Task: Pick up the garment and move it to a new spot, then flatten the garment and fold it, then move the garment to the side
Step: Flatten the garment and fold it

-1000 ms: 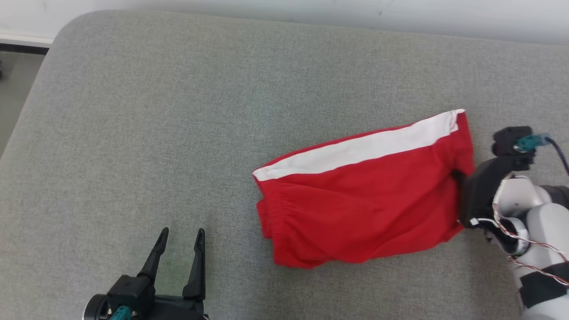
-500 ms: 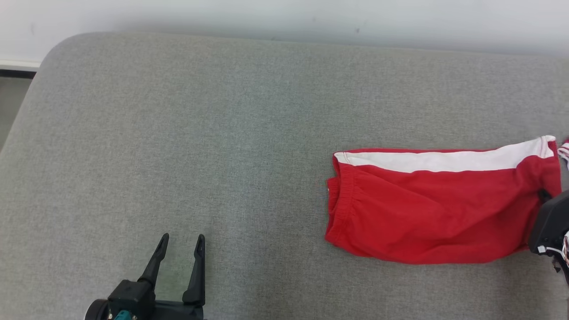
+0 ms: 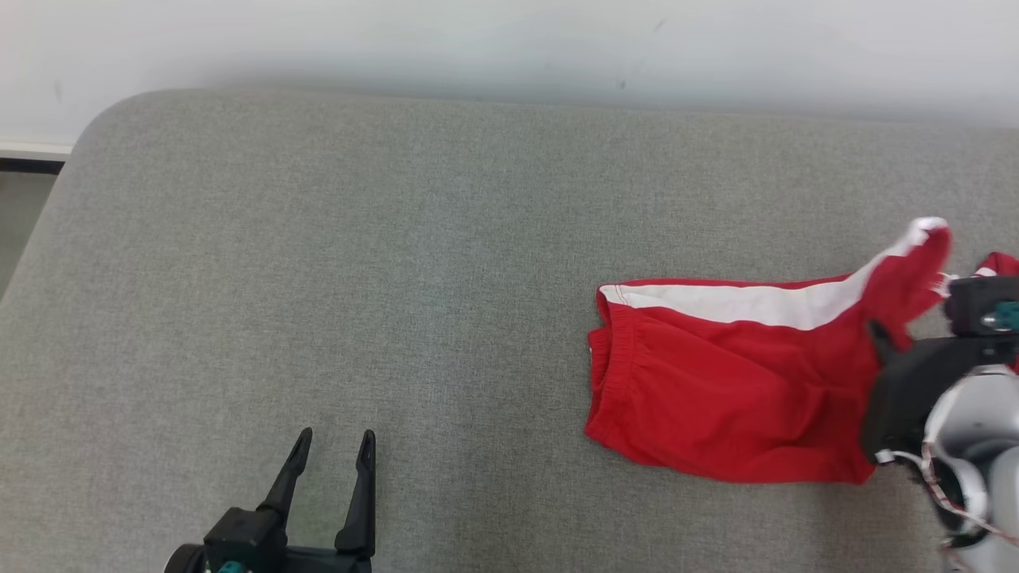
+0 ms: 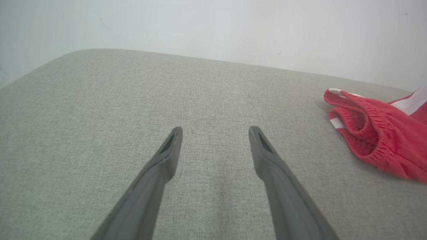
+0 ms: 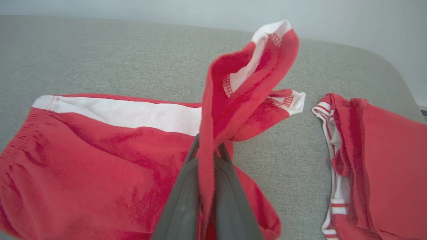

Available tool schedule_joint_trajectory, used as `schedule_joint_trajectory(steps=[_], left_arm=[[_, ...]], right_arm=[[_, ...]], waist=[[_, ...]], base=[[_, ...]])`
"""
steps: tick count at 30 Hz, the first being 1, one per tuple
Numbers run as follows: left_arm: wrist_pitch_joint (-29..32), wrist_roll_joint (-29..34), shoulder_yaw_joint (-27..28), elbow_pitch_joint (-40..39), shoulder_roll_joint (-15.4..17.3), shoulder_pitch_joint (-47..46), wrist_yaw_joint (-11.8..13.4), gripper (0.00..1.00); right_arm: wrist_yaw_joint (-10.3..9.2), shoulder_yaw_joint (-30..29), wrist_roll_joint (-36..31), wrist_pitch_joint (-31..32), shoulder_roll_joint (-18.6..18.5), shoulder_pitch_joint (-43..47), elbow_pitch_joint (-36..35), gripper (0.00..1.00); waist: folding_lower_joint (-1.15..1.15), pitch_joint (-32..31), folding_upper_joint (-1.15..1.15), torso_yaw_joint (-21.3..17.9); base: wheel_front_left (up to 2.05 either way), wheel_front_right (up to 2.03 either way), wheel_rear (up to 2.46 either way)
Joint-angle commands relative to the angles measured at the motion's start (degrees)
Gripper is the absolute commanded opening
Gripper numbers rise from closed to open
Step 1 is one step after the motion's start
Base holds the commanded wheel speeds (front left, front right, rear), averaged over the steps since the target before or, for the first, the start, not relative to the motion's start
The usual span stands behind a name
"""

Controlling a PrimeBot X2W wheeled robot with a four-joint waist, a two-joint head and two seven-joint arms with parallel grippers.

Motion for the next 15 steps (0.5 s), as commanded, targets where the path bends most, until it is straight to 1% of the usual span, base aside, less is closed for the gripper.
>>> schedule_joint_trajectory(steps=[1,4,7,9,15], left_arm=[[-0.24,0.41,0.2,0.11,-0.23,0.78,-0.25,1.0],[-0.24,0.41,0.39,0.26,-0.48,1.0,-0.38,1.0],[-0.24,0.5,0.43,0.56,-0.63,1.14,-0.47,1.0],[-0.24,0.53,0.39,0.72,-0.78,1.01,-0.61,1.0],[-0.24,0.69,0.32,1.03,-0.96,0.64,-1.18,1.0]], right_arm=[[-0.16,1.43,0.76,0.35,0.92,0.55,-0.79,0.0],[-0.17,4.86,1.62,0.85,2.1,0.12,-1.66,0.0],[-0.16,8.43,2.19,1.0,2.88,-1.26,-0.69,0.0],[-0.16,10.93,2.87,0.79,3.49,-2.24,1.09,0.0],[-0.16,15.66,4.52,-2.09,5.05,-5.98,8.5,0.0]], waist=[[0.0,-0.43,0.0,-0.06],[0.0,-0.82,0.0,-0.23],[0.0,-0.97,0.0,-0.31],[0.0,-1.0,0.0,-0.25],[0.0,-1.08,0.0,0.72]], base=[[0.0,0.0,0.0],[0.0,0.0,0.0],[0.0,0.0,0.0],[0.0,0.0,0.0],[0.0,0.0,0.0]])
